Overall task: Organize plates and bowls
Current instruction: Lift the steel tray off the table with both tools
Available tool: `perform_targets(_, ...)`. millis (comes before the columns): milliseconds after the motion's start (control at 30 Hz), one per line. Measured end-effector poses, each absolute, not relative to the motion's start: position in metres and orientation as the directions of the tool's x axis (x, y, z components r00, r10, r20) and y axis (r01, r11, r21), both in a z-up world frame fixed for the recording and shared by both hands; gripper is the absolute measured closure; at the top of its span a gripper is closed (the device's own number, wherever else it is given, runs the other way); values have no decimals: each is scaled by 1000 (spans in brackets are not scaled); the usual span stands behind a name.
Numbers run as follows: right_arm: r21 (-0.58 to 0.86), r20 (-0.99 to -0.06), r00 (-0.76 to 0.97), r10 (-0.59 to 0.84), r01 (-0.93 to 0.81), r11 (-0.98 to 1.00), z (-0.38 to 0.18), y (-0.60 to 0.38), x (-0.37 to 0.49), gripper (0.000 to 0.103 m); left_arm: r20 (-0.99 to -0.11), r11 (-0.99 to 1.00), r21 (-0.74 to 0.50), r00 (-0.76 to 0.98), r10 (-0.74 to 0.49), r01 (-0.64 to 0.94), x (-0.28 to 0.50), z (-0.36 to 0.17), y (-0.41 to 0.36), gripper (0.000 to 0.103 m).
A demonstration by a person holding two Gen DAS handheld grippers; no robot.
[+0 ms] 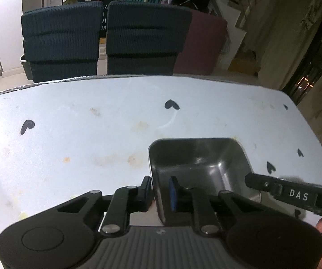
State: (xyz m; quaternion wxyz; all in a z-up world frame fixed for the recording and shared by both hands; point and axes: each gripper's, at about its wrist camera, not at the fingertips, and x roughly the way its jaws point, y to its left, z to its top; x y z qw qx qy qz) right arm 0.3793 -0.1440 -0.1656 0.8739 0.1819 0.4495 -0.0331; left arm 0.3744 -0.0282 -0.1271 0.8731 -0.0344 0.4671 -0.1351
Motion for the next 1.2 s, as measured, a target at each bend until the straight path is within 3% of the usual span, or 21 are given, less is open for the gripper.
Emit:
perform_targets(233,263,-815,569,106,200,944,-170,-142,384,98,-805,966,-175,537,-252,191,374,-129,-29,98)
perform_targets(633,250,-733,671,116,106,963,-133,-147,355,99,-715,960,-193,641,-279,203,334,-82,-34,98)
perform_targets(967,333,-629,759,167,69,940,-74,-178,281,98,-624,945,-233,710,-326,229,270,-28,-56,99)
perform_targets(1200,318,-576,799,172,25,948,-45,-195,225,98,-589,932,-239,722,-362,273,223,-11,-76,98)
